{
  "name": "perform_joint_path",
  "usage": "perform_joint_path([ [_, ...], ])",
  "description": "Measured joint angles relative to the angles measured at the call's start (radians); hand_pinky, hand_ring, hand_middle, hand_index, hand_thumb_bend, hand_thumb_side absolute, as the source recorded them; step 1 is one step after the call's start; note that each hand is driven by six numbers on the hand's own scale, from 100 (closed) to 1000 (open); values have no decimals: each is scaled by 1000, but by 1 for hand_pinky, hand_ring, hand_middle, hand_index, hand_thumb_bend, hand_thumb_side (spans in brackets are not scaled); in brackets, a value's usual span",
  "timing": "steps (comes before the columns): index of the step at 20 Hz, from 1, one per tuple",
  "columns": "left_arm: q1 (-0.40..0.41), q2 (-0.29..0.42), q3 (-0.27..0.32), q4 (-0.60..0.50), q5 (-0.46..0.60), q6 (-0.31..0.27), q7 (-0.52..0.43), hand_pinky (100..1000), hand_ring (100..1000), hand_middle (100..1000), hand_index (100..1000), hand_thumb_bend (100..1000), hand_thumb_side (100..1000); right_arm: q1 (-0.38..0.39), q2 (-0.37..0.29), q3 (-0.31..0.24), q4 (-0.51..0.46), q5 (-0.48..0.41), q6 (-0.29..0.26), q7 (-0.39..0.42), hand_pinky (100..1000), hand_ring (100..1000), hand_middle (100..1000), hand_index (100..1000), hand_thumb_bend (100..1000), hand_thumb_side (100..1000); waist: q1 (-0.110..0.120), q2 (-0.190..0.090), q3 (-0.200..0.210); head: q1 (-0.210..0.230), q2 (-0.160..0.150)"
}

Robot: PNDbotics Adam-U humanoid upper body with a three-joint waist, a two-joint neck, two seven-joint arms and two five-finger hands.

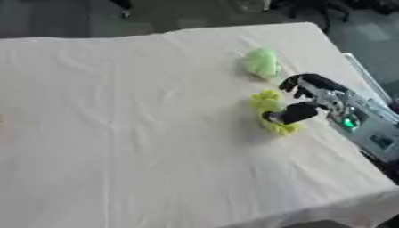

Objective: Pick up the objects with one hand, pass them to the other hand, and then place them into the box on the other side of the table.

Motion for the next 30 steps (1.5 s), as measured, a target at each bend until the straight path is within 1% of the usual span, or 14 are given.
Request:
perform_joint_path([
  [6, 1, 0, 0, 0, 0, 0, 0, 498, 648, 561, 786, 778, 431, 5, 16, 5, 14, 38, 22, 22, 839, 792, 800, 841, 506, 414, 2, 1, 0, 0, 0],
  [11, 3, 0, 0, 0, 0, 3, 3, 497, 646, 559, 781, 772, 429, 5, 26, 16, 17, 49, 26, 51, 836, 788, 794, 840, 502, 426, 3, 5, 1, 0, 0],
  [18, 3, -1, 0, 0, 0, 5, 5, 499, 646, 557, 776, 762, 427, -9, 43, 37, 49, 74, 33, 85, 827, 783, 779, 833, 491, 402, 4, 7, 3, -1, 0],
  [21, 4, -1, 0, -1, 0, 6, 6, 500, 647, 557, 775, 754, 427, -19, 52, 44, 67, 88, 40, 90, 816, 773, 733, 813, 485, 381, 5, 8, 4, -1, 0],
  [22, 4, -2, 0, -1, 0, 7, 7, 500, 646, 556, 774, 753, 428, -21, 52, 45, 72, 91, 41, 91, 813, 770, 689, 796, 477, 369, 5, 9, 4, -1, 0],
  [25, 4, -2, 0, -1, 0, 8, 8, 500, 645, 556, 772, 749, 428, -23, 54, 44, 82, 95, 44, 91, 808, 750, 618, 744, 442, 325, 6, 9, 4, 1, 0],
  [26, 5, -2, 0, -2, 0, 8, 8, 500, 645, 556, 772, 749, 428, -25, 55, 44, 83, 95, 46, 90, 808, 750, 618, 744, 442, 325, 6, 9, 4, 3, 0],
  [27, 5, -2, 0, -2, 0, 8, 8, 501, 645, 556, 771, 748, 428, -27, 58, 43, 83, 92, 49, 87, 799, 729, 588, 716, 424, 301, 6, 9, 4, 4, -1],
  [28, 5, -3, 0, -3, 0, 8, 8, 501, 646, 556, 772, 748, 428, -28, 60, 43, 84, 85, 52, 82, 795, 719, 578, 707, 413, 291, 6, 9, 4, 6, -1],
  [29, 5, -5, 0, -4, 0, 8, 8, 501, 646, 556, 771, 745, 428, -29, 60, 43, 84, 76, 56, 76, 788, 683, 543, 675, 359, 252, 6, 9, 4, 7, -1],
  [30, 5, -5, 0, -4, 0, 8, 8, 501, 646, 556, 771, 744, 428, -29, 61, 42, 84, 63, 60, 68, 784, 669, 530, 663, 334, 235, 6, 9, 3, 8, -2],
])
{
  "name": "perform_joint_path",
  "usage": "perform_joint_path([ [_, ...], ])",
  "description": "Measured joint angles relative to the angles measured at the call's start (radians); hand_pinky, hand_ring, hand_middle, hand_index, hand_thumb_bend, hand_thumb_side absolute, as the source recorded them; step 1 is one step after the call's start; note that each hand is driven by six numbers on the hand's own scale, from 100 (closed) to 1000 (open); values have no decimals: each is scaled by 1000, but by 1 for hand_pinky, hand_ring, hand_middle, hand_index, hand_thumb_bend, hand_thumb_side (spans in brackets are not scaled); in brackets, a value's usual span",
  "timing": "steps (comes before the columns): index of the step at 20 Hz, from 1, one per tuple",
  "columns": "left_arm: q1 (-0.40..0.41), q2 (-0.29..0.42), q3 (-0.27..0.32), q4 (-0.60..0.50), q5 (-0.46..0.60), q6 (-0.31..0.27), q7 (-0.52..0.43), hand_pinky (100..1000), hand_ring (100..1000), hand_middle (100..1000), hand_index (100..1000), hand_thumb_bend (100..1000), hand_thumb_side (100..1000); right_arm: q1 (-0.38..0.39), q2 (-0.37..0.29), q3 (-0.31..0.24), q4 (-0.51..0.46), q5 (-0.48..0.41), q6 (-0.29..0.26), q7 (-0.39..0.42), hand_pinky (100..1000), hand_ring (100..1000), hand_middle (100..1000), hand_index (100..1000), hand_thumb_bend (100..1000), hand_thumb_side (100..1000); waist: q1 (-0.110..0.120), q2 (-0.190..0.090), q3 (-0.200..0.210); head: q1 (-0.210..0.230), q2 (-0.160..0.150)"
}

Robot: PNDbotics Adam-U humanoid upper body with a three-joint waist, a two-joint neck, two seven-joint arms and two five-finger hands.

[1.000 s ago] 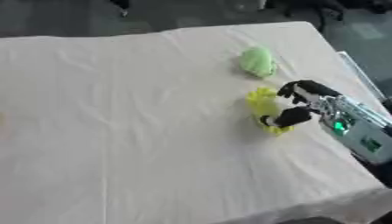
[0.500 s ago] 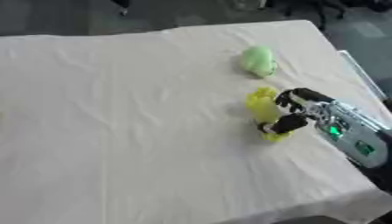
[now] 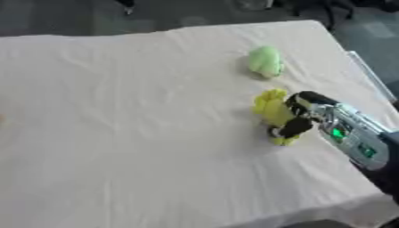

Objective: Pick up the objects with one hand, pass them to the other hand, and then place them into the box on the other side of the table.

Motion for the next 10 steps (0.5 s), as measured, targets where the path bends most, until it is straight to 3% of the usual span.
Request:
perform_joint_path([
  [1, 0, 0, 0, 0, 0, 0, 0, 501, 645, 556, 771, 743, 429, 0, 1, -2, -2, -15, 4, -10, 777, 654, 519, 653, 308, 214, 0, 0, -1, 1, -1],
  [2, 0, 0, 0, -1, 0, 0, 1, 501, 645, 556, 770, 742, 428, 2, 2, -6, -3, -32, 9, -21, 773, 643, 509, 642, 236, 284, 0, 0, -1, 2, -5],
  [3, 0, 0, 0, -2, 0, 0, 1, 501, 645, 556, 770, 744, 429, 6, 2, -10, -6, -51, 13, -34, 768, 632, 499, 634, 254, 200, 0, 0, -1, 4, -9],
  [10, 8, 0, 0, -3, 0, 0, 1, 502, 646, 557, 771, 746, 430, 16, 7, -60, -74, -206, 39, -154, 745, 597, 456, 595, 177, 166, 0, 0, -8, 21, -13],
])
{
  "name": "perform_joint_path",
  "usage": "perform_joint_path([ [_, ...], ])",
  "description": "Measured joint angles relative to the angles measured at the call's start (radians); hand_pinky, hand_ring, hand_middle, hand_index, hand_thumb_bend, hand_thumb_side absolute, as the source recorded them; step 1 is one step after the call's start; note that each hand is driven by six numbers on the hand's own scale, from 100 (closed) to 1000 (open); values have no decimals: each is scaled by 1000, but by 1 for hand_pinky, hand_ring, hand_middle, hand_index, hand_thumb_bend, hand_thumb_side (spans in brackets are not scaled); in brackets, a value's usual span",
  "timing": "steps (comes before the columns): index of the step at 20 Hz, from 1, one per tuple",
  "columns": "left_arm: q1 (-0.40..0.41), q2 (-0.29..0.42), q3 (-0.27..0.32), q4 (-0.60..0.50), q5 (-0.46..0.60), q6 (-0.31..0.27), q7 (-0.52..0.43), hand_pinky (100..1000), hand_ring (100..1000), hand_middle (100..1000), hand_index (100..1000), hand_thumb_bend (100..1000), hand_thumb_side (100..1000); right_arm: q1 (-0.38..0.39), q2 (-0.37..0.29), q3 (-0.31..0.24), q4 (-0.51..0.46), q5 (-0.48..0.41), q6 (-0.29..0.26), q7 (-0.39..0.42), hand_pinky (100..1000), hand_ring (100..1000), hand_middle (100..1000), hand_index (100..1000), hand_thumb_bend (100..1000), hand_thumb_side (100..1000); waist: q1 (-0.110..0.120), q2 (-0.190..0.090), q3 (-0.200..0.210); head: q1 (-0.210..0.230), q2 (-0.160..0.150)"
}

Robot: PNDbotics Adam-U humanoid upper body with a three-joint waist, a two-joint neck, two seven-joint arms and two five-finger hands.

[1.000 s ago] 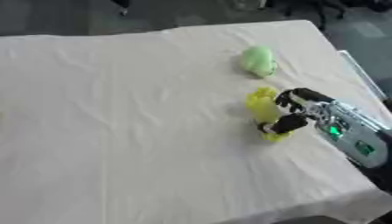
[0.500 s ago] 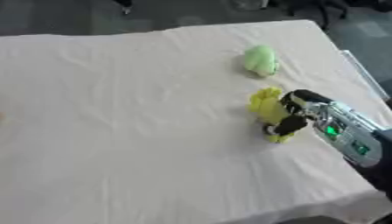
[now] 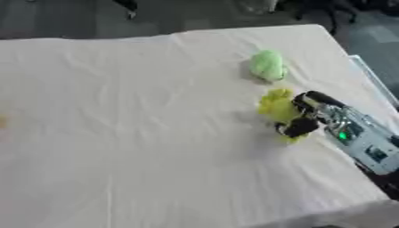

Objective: Pick up the objects with one hand, pass them to the other hand, and then place them into the box on the other side of the table.

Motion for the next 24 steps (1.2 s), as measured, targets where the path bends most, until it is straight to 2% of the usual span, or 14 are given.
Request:
perform_joint_path([
  [5, 1, 0, 0, 0, -1, 0, 0, 502, 646, 558, 770, 744, 430, -11, 8, -33, -71, -61, 0, -89, 738, 584, 440, 587, 154, 172, 4, 0, -1, 15, 5],
  [11, -2, 0, 0, -1, -4, 4, -5, 505, 647, 560, 771, 744, 433, -71, 57, -41, -129, -73, -21, -157, 738, 574, 433, 589, 128, 181, 11, -1, -3, 34, 5],
  [18, -52, 13, -40, -7, -27, 12, -72, 507, 637, 562, 772, 742, 439, -156, 169, 25, -113, -58, -124, -220, 748, 568, 434, 595, 113, 187, 25, -1, 6, 51, -1],
  [24, -133, 61, -128, -25, -54, 40, -191, 515, 633, 566, 777, 739, 444, -216, 249, 90, -82, 14, -201, -227, 746, 563, 434, 597, 106, 191, 26, -2, 8, 70, -5],
])
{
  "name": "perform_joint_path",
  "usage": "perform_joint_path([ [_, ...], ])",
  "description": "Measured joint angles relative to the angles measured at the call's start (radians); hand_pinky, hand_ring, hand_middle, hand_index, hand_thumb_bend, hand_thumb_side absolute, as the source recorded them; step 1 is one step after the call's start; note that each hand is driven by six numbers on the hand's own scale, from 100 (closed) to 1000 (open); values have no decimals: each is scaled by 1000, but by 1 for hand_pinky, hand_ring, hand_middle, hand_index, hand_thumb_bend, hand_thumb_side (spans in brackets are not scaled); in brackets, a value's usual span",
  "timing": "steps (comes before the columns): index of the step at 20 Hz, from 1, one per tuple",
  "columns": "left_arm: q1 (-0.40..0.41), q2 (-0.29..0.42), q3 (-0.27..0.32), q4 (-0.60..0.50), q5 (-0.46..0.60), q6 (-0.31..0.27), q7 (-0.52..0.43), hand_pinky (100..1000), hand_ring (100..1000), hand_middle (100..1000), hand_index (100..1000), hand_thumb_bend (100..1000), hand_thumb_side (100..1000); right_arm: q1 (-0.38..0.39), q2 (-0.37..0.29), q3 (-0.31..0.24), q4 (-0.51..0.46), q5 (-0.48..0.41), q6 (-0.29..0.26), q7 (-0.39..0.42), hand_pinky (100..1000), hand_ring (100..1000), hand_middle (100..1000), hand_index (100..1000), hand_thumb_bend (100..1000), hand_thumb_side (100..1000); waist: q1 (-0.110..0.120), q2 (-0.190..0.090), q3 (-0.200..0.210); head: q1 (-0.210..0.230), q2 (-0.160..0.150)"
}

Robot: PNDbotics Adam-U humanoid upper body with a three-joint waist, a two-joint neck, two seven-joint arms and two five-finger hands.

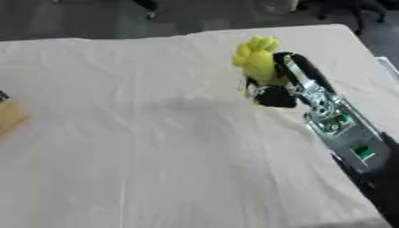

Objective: Pick up the objects with one hand, pass them to the other hand, and then place them into the box on the other side of the table.

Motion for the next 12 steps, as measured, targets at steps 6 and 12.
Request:
perform_joint_path([
  [6, -77, 40, -96, -9, -8, 35, -134, 525, 636, 571, 779, 732, 441, -43, 58, 48, 7, 39, -44, 30, 745, 561, 435, 599, 100, 196, 1, -6, -2, 21, -7],
  [12, -139, 54, -169, 9, 21, 42, -262, 529, 638, 575, 778, 728, 426, -93, 108, 98, 12, 58, -97, 76, 744, 561, 443, 606, 100, 213, 7, -9, -2, 32, -7],
])
